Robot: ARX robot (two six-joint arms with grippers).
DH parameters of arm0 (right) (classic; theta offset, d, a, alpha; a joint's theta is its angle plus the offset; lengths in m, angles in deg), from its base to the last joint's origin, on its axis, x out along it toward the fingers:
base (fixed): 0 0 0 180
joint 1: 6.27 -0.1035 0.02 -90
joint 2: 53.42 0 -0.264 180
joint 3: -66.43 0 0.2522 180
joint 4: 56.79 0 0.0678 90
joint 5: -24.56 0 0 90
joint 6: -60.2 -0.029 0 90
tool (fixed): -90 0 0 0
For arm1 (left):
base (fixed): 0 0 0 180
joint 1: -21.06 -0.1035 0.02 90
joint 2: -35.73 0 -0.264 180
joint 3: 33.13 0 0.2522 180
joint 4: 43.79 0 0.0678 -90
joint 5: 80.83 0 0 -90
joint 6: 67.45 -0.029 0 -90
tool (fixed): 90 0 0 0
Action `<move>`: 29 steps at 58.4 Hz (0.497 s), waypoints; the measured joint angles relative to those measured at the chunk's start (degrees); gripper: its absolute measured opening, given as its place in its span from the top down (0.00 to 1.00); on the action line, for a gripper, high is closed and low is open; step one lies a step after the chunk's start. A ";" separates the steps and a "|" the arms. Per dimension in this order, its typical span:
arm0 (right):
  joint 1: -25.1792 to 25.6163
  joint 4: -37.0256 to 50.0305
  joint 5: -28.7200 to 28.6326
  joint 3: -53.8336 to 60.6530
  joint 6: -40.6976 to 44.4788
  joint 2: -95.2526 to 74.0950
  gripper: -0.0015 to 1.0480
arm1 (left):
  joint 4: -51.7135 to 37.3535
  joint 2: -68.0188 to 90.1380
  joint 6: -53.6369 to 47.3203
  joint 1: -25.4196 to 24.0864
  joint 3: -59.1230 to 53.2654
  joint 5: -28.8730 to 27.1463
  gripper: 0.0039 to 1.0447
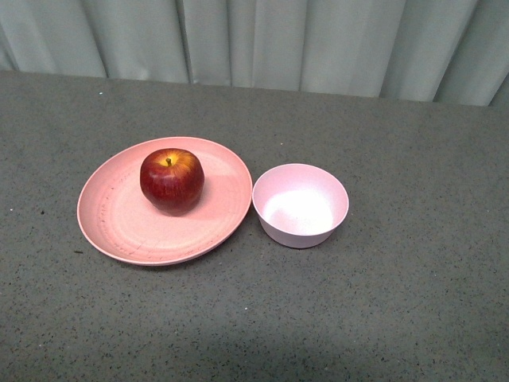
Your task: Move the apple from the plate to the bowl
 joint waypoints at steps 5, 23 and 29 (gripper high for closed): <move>0.00 -4.33 0.00 0.20 0.00 4.79 0.99 | 0.00 0.00 0.00 0.00 0.00 0.00 0.06; 0.00 -15.41 0.00 0.33 0.00 16.72 0.99 | 0.00 0.00 0.00 0.00 0.00 0.00 0.06; 0.00 -18.25 0.00 0.33 0.00 19.65 0.99 | 0.00 0.00 0.00 0.00 0.00 0.00 0.06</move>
